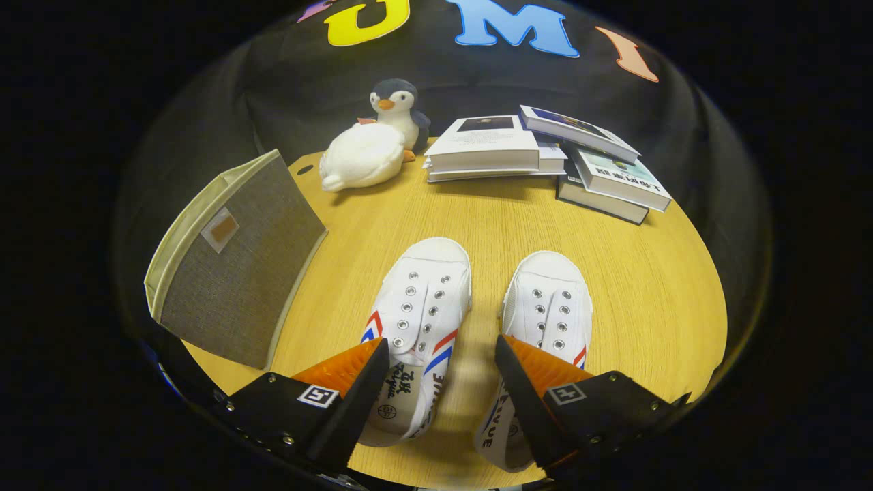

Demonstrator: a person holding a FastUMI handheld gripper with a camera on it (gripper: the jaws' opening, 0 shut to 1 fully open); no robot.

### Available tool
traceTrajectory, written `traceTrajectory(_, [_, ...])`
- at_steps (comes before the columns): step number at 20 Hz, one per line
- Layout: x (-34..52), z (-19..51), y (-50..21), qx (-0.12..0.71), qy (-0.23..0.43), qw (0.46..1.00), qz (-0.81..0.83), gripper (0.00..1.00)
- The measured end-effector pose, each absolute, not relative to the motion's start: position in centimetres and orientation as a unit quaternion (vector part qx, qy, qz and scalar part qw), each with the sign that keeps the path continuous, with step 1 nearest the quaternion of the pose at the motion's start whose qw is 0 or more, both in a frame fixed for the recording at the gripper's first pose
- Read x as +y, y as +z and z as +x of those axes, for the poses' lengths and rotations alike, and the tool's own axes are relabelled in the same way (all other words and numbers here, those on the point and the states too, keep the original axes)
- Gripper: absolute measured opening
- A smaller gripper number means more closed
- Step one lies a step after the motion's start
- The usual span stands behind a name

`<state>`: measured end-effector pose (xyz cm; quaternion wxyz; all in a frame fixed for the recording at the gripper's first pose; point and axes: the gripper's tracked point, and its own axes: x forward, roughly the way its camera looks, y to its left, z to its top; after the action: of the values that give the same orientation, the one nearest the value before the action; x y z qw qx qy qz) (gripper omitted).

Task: Open the storage box then place both shoes into the box .Put the left shoe in first, then the right shoe, with the right side of both shoes facing outward in a uniform manner.

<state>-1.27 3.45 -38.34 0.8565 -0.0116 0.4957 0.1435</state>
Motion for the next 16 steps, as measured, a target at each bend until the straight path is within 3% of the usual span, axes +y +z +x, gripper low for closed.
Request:
traceTrajectory(4, [3.4, -1.2, -39.0, 0.506, 0.137, 0.852, -0.014, 0.88])
traceTrajectory(6, [3.2, -1.2, -39.8, 0.514, 0.131, 0.848, -0.015, 0.66])
traceTrajectory(8, [3.5, -1.4, -40.2, 0.522, 0.129, 0.843, -0.005, 0.55])
traceTrajectory(13, [3.9, -1.7, -40.2, 0.533, 0.138, 0.835, 0.005, 0.53])
traceTrajectory(15, [4.3, -1.8, -40.6, 0.541, 0.121, 0.831, 0.038, 0.22])
traceTrajectory(16, [4.3, -1.8, -40.7, 0.543, 0.118, 0.831, 0.045, 0.24])
